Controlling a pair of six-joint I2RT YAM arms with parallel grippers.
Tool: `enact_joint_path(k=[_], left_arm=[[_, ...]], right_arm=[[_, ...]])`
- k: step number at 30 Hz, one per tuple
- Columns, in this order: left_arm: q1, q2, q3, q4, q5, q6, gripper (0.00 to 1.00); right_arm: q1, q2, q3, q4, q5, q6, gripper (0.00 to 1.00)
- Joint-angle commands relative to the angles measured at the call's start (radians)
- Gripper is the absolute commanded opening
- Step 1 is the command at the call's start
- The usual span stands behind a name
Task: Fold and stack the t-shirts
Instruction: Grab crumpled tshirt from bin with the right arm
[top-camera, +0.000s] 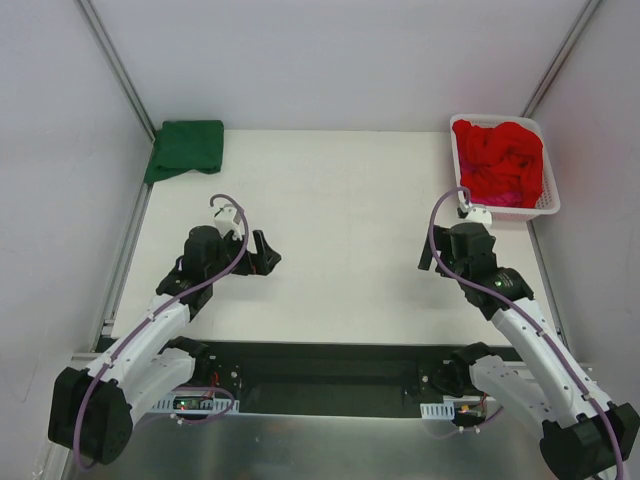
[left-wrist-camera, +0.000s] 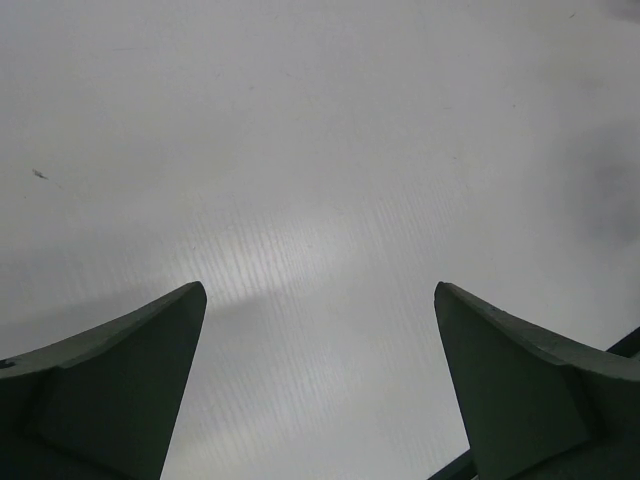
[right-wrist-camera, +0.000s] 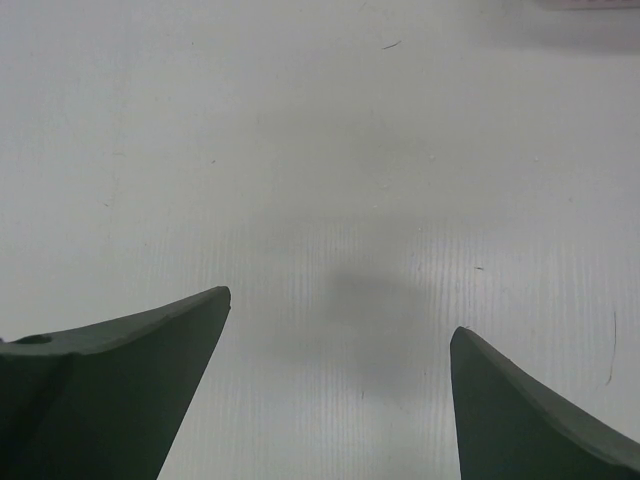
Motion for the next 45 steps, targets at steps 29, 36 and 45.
enact_joint_path(k=[29,36,45], left_arm=[[-0.004,-0.129,-0.05,-0.022,-0.126,-0.001,0.99],[-0.003,-0.152,-0.068,-0.055,-0.265,-0.042,0.99],[-0.003,-0.126,-0.085,-0.055,-0.291,-0.032,0.99]], right_arm=[[-0.005,0.023,0.121,-0.053,0.097,0.014,0.96],[-0.229,0.078,0.269,-0.065,0.034,-0.035,0.96],[-0.683,0.374,0.499,0.016,-0.449,0.058,0.96]])
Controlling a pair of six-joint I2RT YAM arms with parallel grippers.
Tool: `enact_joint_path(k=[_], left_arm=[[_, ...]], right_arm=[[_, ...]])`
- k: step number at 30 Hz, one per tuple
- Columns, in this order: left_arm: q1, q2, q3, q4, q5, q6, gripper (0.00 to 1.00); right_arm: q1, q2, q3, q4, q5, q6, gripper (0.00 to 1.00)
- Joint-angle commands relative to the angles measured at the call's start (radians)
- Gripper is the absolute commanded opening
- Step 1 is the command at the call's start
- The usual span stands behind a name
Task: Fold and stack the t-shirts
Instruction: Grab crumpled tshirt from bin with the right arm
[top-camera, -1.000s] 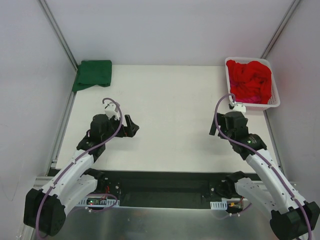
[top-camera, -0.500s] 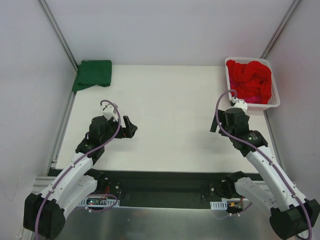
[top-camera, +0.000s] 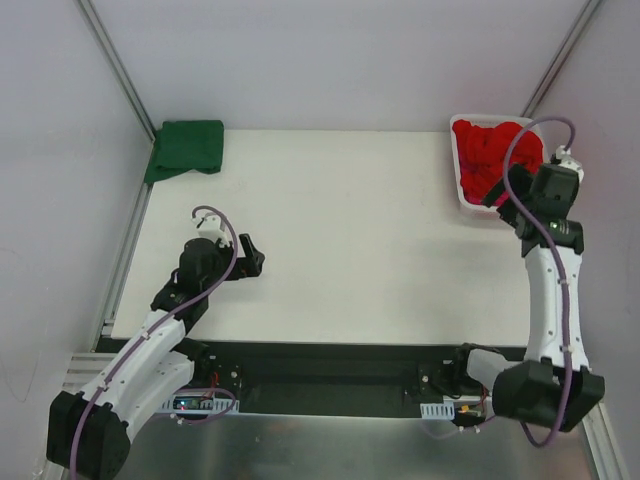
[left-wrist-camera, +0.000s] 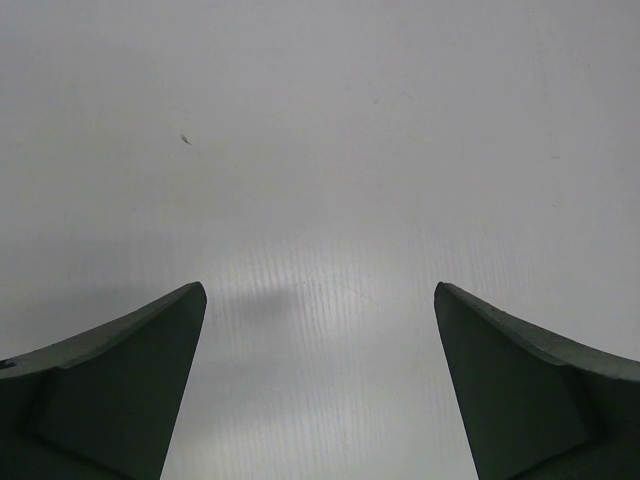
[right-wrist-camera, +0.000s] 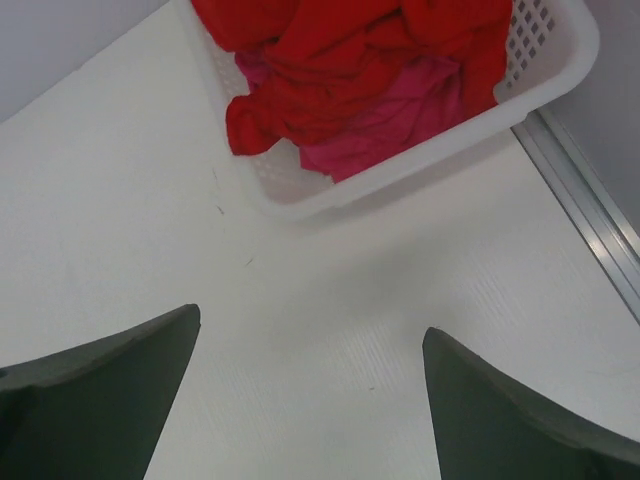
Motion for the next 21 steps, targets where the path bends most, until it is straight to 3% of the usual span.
enact_joint_path(k=[1,12,21], left_arm=[[-0.003,0.033,-0.002,0.004,-0.029,-0.005,0.99],[-0.003,0.041,-0.019,0.043,-0.013,0.01,0.99],[-0.003,0.038,-0.027,0.059,0.007,0.021,0.99]], right_arm=[[-0.177,0.172,0.09,0.084,-0.294,0.076,0.96],[-0.21,0.472,0.311,0.173,-0.32,0.053,0.96],[-0.21,0.725,0.674,0.074,-0.268,0.003,0.96]])
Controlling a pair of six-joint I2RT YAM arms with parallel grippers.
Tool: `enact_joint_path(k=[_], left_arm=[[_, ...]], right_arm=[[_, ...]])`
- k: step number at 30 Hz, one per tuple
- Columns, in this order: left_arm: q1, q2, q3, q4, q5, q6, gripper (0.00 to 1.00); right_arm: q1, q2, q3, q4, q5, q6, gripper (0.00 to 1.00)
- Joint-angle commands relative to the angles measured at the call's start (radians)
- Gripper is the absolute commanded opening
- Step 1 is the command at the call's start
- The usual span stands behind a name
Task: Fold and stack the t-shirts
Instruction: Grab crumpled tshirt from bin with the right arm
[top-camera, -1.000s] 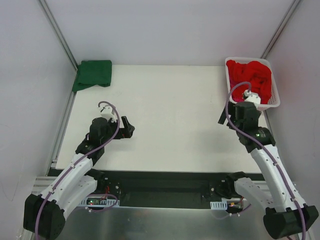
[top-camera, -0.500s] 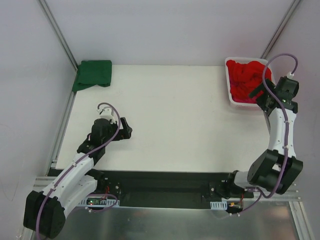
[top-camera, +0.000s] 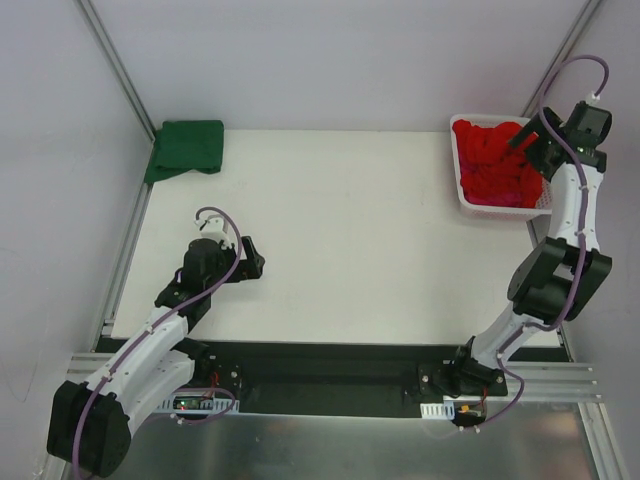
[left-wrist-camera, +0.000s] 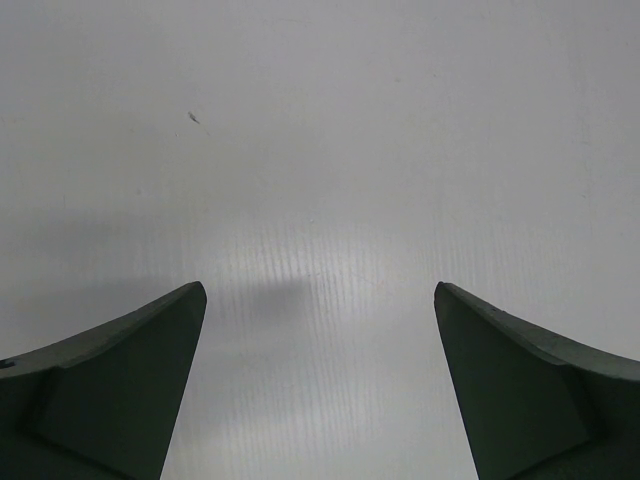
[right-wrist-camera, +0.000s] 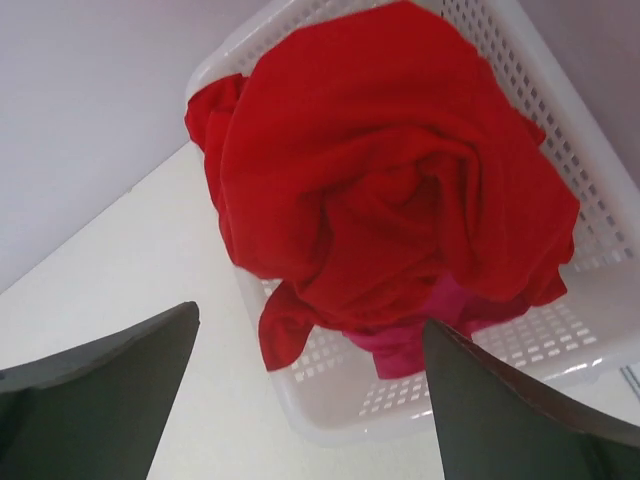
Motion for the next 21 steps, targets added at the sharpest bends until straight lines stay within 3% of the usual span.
enact_joint_path(k=[1,9,14,21], left_arm=[[-0.001,-0.014,-0.004,0.038,0.022,0.021,0.99],[-0.003,-0.018,-0.007,0.043,0.025,0.023,0.99],[-0.003,-0.017,-0.006,0.043,0.039,0.026,0.99],[-0.003,-0.016,-0.01,0.044,0.029,0.026,0.99]], right_arm=[[-0.002,0.096,0.142,-0.043,0.03,-0.056,0.96],[-0.005,0.191,0.168,-0.045,0.032,-0.106,0.99],[-0.002,0.213,0.131,0.004,-0.016,-0.11,0.86],[-0.004,0.196,0.093,0.059,-0.076,-0.119,0.32]])
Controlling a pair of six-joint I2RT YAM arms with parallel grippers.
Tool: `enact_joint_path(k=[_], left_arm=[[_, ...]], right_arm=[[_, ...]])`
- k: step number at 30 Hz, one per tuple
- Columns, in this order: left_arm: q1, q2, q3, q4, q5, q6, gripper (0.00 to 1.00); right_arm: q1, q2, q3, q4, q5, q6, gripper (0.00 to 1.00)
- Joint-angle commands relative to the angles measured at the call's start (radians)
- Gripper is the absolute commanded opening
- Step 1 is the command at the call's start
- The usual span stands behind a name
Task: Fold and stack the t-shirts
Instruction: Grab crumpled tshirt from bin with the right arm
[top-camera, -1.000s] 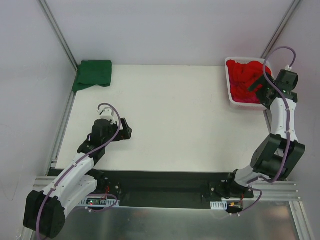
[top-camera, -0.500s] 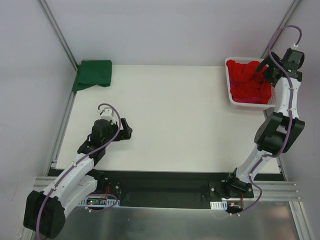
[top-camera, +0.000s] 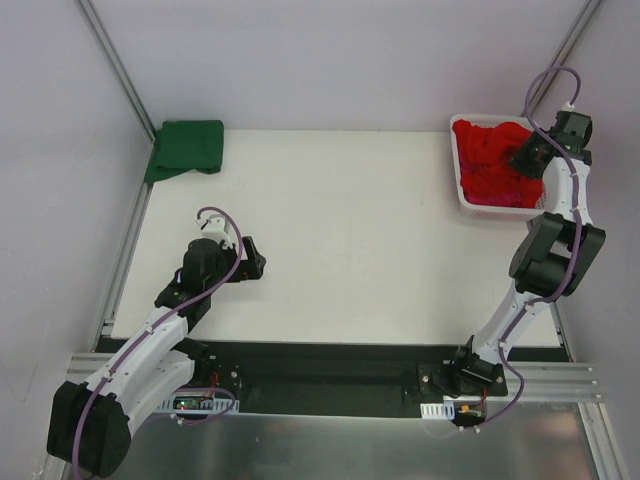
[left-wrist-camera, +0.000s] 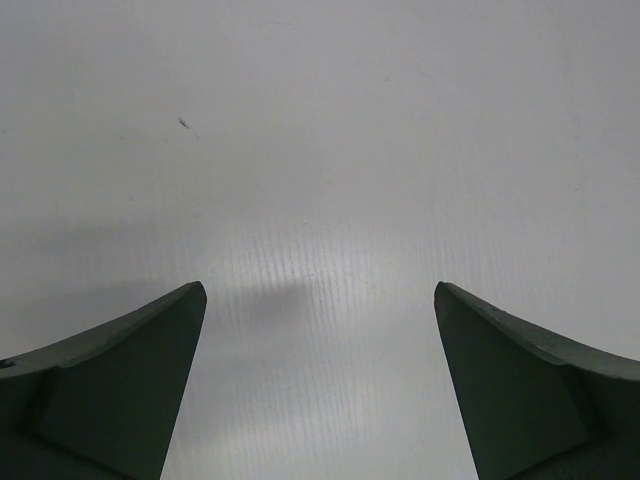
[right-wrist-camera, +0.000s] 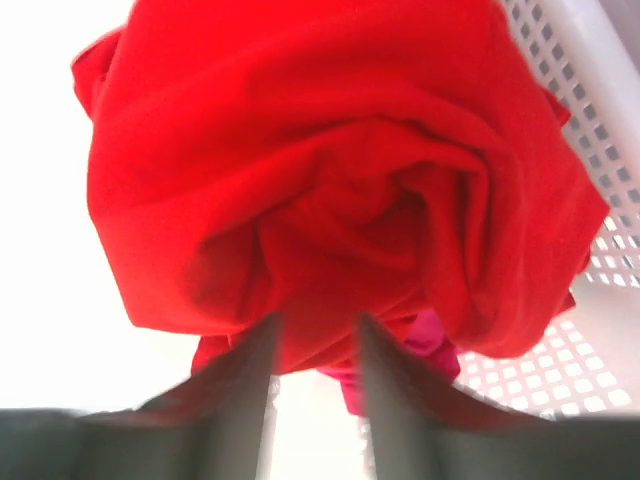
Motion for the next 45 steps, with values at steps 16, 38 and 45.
enact_joint_path(k=[16,38,45], left_arm=[[-0.003,-0.008,-0.009,0.037,0.018,0.009,0.99],[-0.001,0.013,-0.001,0.038,0.009,0.009,0.99],[-0.003,0.022,0.002,0.038,0.008,0.009,0.99]], right_arm=[[-0.003,-0.141,-0.025,0.185,-0.128,0.055,0.69],[0.003,0.091,0.091,0.191,-0.18,0.072,0.67],[0.005,0.096,0.078,0.189,-0.185,0.053,0.26]])
